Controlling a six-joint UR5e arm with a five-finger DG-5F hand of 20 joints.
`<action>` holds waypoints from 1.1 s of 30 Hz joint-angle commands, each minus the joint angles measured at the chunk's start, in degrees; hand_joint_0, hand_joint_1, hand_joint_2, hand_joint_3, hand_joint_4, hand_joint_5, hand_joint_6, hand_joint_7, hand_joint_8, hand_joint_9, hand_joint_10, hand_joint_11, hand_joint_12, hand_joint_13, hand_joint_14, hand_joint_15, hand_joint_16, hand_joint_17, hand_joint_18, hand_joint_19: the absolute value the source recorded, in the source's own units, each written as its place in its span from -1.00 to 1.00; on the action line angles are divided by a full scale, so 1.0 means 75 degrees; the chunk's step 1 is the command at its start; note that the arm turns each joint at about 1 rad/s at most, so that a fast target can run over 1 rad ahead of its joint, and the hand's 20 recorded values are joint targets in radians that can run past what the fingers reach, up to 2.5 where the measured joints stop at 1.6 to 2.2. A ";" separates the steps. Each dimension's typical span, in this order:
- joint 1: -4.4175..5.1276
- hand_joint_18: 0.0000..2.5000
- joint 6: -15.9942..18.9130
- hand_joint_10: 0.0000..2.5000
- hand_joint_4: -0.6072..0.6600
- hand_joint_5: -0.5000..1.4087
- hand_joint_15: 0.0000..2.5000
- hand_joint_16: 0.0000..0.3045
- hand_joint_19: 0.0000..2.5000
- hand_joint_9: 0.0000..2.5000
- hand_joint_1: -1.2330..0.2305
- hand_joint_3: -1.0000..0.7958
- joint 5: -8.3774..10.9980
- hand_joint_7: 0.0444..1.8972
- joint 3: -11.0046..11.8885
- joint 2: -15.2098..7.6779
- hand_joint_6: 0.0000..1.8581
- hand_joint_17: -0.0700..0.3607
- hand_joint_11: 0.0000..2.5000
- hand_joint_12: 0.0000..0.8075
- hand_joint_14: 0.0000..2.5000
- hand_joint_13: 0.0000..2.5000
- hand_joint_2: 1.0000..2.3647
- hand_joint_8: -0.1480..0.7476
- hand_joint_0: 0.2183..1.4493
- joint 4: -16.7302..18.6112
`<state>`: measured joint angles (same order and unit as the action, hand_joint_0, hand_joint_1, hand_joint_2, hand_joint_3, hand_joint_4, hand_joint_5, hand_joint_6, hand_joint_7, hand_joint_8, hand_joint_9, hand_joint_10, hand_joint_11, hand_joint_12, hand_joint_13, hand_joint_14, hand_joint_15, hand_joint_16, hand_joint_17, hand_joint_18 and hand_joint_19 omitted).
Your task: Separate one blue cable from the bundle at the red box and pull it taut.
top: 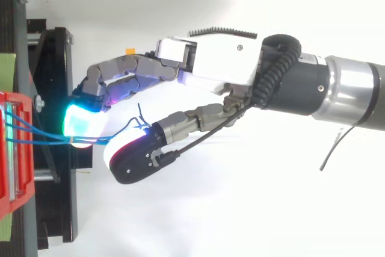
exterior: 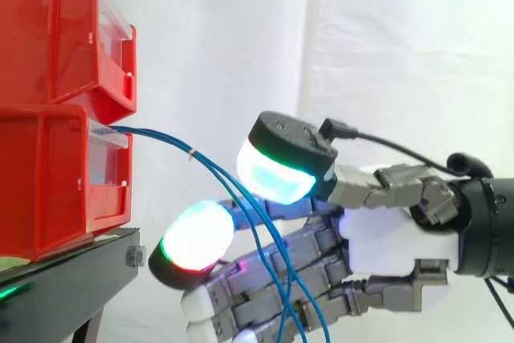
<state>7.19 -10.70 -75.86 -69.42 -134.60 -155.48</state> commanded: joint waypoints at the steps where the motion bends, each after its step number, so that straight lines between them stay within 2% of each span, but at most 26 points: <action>1: -0.0009 -0.65 0.0208 -0.99 0.22 -0.64 -0.79 -0.72 -0.65 -0.54 -0.20 -0.44 -0.0115 0.17 0.0197 -0.0135 -0.46 -0.22 -0.71 -0.11 -0.99 -0.58 -1.00 -0.05 -0.50 -0.0116; 6: 0.0026 -0.64 0.0243 -0.99 0.20 -0.63 -0.79 -0.72 -0.65 -0.54 -0.20 -0.44 -0.0104 0.21 0.0326 -0.0147 -0.46 -0.22 -0.70 -0.11 -0.99 -0.57 -1.00 -0.04 -0.50 -0.0421; 13: 0.0038 -0.63 0.0290 -0.99 0.19 -0.63 -0.78 -0.72 -0.64 -0.53 -0.18 -0.44 -0.0151 0.25 0.0361 -0.0147 -0.46 -0.22 -0.70 -0.11 -0.99 -0.56 -1.00 -0.04 -0.50 -0.0280; 19: -0.0009 -0.63 0.0466 -0.99 0.20 -0.62 -0.78 -0.72 -0.64 -0.51 -0.16 -0.44 -0.0186 0.26 0.0385 -0.0135 -0.46 -0.22 -0.68 -0.11 -0.99 -0.56 -1.00 -0.03 -0.50 -0.0280; 33: -0.0079 -0.61 0.0489 -0.99 0.18 -0.61 -0.77 -0.72 -0.63 -0.49 -0.14 -0.44 -0.0397 0.32 0.0467 -0.0135 -0.46 -0.22 -0.68 -0.11 -0.99 -0.54 -1.00 -0.02 -0.47 -0.0351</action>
<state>6.63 -7.03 -78.68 -65.95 -135.62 -158.01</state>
